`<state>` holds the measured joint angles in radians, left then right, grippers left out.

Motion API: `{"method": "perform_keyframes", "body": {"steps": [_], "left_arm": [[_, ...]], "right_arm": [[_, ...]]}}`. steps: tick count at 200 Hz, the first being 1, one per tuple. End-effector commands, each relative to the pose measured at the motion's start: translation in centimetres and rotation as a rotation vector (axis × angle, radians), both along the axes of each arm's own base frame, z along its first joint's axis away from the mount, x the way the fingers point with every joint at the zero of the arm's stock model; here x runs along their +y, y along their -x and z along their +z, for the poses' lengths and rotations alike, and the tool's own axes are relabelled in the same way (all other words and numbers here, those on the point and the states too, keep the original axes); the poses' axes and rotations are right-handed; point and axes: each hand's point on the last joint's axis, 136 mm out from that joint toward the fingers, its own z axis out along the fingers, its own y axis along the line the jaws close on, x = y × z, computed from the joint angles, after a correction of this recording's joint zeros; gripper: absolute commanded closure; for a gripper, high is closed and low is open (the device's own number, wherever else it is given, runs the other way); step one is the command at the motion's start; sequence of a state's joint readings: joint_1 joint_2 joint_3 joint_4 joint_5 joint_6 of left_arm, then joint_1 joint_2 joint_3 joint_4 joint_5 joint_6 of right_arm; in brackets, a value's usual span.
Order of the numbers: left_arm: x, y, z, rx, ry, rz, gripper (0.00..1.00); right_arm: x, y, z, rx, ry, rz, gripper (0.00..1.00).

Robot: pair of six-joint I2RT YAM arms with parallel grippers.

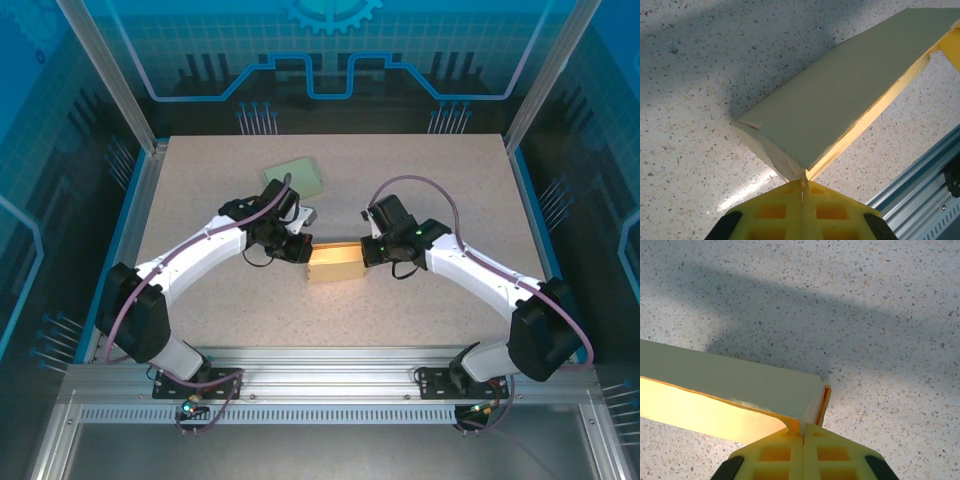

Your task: Fold the paper box

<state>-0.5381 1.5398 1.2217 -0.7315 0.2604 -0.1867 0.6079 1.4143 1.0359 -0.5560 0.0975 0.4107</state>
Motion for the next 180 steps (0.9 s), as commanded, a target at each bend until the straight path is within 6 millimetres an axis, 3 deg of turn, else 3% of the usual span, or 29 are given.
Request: {"method": "perform_keyframes", "body": {"steps": [1, 115, 143, 180], "left_arm": [[-1.5, 0.1, 1.4, -0.017, 0.106, -0.011, 1.0], [-0.5, -0.5, 2.9, 0.002, 0.244, 0.036, 1.0], [-0.3, -0.3, 2.2, 0.025, 0.241, 0.041, 1.0], [0.1, 0.0, 0.8, 0.05, 0.213, 0.05, 1.0]], "right_arm": [[1.9, 1.2, -0.3, 0.039, -0.02, 0.072, 1.0], [1.5, 1.1, -0.8, 0.046, 0.01, 0.067, 1.0], [1.7, 1.0, -0.4, 0.042, -0.009, 0.066, 1.0], [2.1, 0.7, 0.2, 0.019, -0.035, 0.059, 0.91]]}}
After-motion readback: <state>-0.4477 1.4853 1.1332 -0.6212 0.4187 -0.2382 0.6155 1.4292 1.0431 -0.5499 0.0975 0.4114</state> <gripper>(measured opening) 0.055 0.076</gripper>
